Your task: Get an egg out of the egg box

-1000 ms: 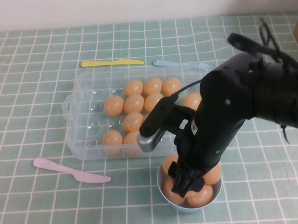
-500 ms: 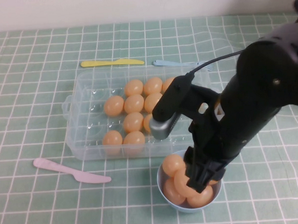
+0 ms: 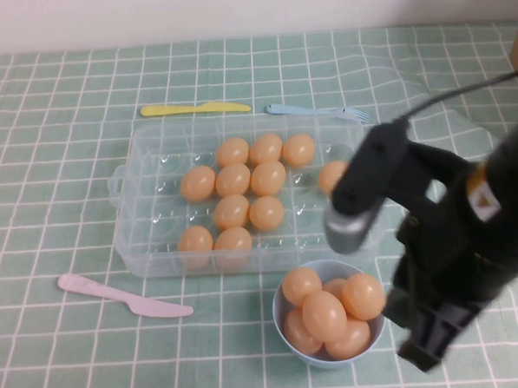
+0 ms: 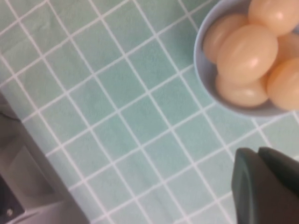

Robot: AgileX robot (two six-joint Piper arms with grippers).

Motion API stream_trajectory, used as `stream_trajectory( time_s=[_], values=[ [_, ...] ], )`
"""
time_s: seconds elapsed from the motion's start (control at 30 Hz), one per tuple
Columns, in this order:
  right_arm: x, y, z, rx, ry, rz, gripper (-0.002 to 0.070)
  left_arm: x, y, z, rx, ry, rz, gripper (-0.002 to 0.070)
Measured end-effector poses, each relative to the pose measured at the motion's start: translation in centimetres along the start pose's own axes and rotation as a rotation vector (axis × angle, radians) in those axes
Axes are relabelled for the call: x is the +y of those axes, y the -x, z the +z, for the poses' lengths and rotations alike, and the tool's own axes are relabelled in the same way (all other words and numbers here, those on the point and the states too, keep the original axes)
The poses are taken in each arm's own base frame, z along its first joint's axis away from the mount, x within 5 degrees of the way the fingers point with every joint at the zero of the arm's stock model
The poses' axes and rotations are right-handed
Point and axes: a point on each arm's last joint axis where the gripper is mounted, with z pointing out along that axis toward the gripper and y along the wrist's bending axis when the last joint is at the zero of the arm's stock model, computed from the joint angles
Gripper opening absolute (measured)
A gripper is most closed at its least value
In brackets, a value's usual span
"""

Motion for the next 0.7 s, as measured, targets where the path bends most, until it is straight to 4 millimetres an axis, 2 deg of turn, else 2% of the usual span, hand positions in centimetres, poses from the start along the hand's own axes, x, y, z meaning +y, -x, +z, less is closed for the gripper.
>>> stream_trajectory(
  time_s=[0.4,0.53,0.7],
  values=[
    [2.0,-9.0,-2.7,-0.062,0.004,0.06,-0.0015,0.0,0.0,0.0,0.0,0.0,0.0,-0.0003],
    [2.4,-10.3,-4.1,-0.123,-0.008,0.057,-0.0016,0.0,0.0,0.0,0.0,0.0,0.0,-0.0003],
    [2.5,-10.9,-4.8,-0.156,-0.025,0.05,-0.0016,0.0,0.0,0.0,0.0,0.0,0.0,-0.0003]
  ],
)
